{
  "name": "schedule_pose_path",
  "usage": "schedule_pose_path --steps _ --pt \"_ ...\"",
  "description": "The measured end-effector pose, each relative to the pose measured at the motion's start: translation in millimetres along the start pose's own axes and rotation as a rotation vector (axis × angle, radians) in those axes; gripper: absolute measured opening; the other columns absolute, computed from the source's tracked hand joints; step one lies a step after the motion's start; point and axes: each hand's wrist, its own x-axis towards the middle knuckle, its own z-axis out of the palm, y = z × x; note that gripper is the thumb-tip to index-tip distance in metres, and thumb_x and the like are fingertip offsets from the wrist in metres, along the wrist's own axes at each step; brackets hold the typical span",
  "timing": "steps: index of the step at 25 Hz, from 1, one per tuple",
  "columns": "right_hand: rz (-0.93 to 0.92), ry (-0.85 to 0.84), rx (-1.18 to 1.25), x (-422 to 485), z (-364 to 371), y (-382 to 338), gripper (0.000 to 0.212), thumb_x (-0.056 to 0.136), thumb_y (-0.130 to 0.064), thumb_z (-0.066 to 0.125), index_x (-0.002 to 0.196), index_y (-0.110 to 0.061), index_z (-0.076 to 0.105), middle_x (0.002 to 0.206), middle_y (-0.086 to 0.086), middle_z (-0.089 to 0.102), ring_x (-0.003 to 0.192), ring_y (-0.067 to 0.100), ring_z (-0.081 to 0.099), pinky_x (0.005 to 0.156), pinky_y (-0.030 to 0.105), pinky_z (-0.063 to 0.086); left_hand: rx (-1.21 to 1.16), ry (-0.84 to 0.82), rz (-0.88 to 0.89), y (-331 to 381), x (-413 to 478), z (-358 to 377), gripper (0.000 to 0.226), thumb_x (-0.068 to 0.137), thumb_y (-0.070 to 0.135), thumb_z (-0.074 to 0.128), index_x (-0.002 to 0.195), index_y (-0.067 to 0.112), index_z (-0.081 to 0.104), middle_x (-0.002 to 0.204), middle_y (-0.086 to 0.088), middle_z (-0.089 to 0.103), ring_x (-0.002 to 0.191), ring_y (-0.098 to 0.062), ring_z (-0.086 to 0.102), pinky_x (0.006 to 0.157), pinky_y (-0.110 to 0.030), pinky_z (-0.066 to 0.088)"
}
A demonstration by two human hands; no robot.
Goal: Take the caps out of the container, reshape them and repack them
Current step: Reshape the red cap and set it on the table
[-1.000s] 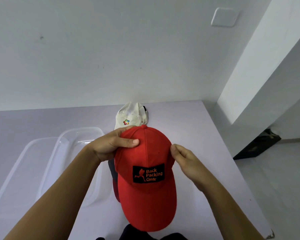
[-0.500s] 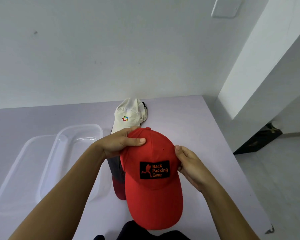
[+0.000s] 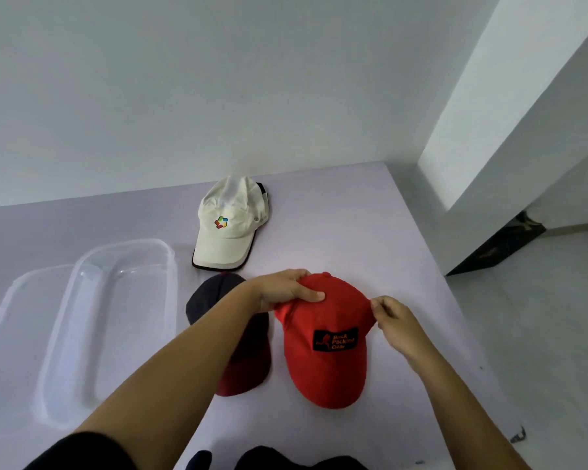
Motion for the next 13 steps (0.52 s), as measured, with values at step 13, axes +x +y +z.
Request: schedule_pose_path --steps 13 --pt "0.057 -0.419 0.223 95 18 -14 0.016 0.092 -0.026 0.057 0.097 -0.017 0.069 0.096 0.003 0.072 0.087 0.015 0.068 0.079 0.024 0.053 -0.101 0.053 -0.025 -17 63 -20 0.028 0.076 0.015 0.065 0.104 0.014 0.064 0.100 -0.006 0.070 0.092 -0.019 0.066 0.080 -0.026 0.051"
